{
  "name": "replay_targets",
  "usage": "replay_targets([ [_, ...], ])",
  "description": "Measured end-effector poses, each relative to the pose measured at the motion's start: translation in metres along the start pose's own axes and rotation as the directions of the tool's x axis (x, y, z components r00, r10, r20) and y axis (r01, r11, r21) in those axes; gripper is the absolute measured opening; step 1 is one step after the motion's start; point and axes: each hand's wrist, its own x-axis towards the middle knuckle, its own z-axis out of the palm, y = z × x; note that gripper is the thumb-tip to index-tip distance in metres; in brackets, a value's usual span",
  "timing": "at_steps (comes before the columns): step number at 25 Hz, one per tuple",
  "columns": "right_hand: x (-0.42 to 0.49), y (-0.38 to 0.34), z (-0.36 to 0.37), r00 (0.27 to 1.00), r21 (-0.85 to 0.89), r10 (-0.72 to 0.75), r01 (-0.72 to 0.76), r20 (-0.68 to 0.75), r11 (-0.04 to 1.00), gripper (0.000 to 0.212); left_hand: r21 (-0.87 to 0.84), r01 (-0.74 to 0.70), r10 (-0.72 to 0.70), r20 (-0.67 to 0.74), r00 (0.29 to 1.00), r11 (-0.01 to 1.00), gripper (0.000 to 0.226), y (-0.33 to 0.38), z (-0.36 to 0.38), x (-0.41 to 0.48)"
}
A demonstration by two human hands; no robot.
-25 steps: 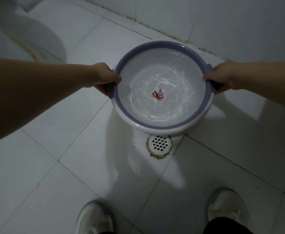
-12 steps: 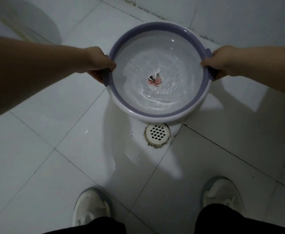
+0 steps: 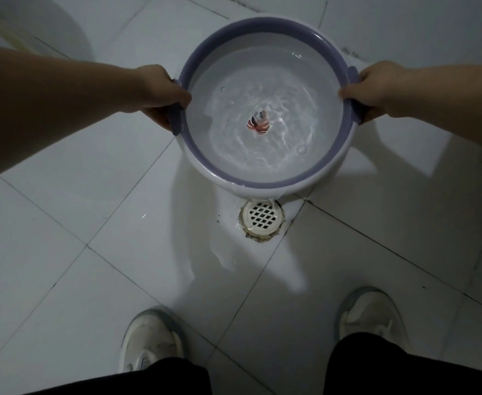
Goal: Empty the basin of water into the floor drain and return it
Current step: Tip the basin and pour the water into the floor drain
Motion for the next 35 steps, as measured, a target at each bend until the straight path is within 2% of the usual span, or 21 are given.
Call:
replay_targets([
  [35, -0.0029, 0.0065, 0.0068, 0.999, 0.016, -0.026, 0.026, 0.02, 1.0, 0.047, 0.033, 0.025, -0.026, 0.027, 0.999, 0.999, 0.033, -0.0046, 0.0088, -0.0066],
])
